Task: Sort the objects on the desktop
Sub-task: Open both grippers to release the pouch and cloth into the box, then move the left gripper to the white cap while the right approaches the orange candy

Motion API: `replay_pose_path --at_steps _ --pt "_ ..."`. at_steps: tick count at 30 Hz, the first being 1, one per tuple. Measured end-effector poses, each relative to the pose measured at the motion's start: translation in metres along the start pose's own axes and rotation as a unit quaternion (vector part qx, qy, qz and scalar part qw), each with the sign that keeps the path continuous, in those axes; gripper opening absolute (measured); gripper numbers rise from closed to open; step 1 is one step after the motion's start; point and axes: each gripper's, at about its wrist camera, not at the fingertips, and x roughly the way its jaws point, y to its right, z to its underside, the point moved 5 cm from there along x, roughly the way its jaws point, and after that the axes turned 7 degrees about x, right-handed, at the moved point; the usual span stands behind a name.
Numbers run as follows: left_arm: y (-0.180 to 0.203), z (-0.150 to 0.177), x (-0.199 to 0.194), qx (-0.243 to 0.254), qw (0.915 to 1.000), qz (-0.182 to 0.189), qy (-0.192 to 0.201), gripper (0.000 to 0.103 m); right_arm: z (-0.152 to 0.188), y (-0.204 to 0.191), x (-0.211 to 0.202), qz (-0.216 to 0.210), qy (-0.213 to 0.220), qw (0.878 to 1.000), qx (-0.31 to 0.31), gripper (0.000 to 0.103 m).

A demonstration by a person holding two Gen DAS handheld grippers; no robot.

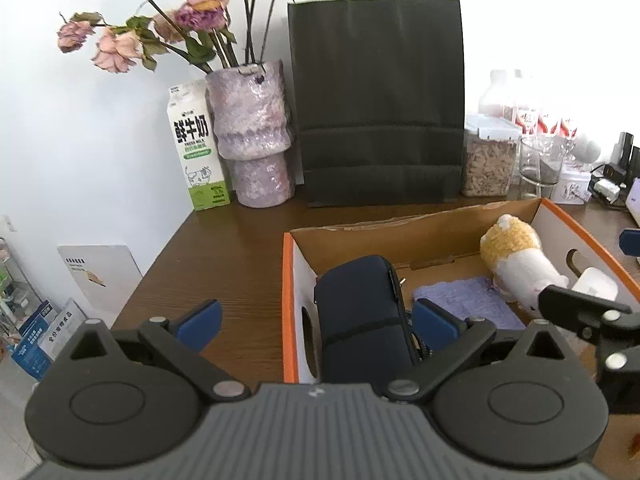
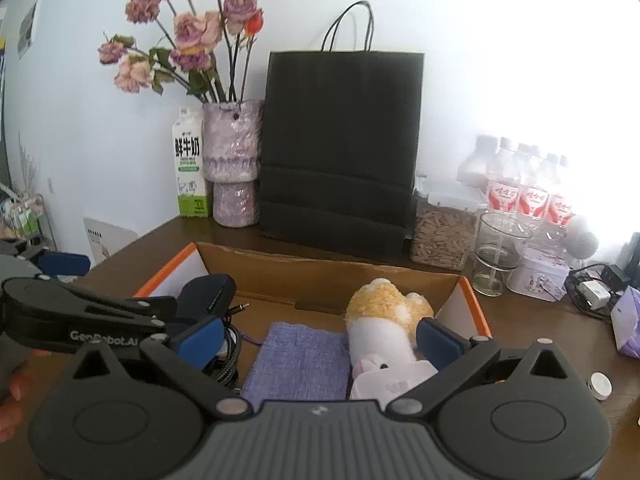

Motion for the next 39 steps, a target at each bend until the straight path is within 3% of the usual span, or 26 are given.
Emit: replay_pose_path --at_steps 12,20,26,39 --pt "-0.012 0.016 -0.072 -0.024 0.9981 0.012 0.056 0.103 0.014 0.017 -0.082 -0.002 0.039 0.999 0.007 0.103" --pt "-0.018 0.055 -0.111 -0.042 0.9961 0.026 0.074 0.103 0.05 0.029 -0.129 -0.002 0.045 0.999 0.013 0.103" --pt "-0.025 0.097 -0.127 -0.073 0.9949 0.023 0.066 0.103 0.091 0.04 -0.147 0.003 0.025 0.999 0.036 0.103" --pt "-0.022 0.175 -0.126 -0.061 0.9978 0.024 -0.004 0.103 0.167 0.062 -0.147 0.038 -0.059 0.996 0.059 0.103"
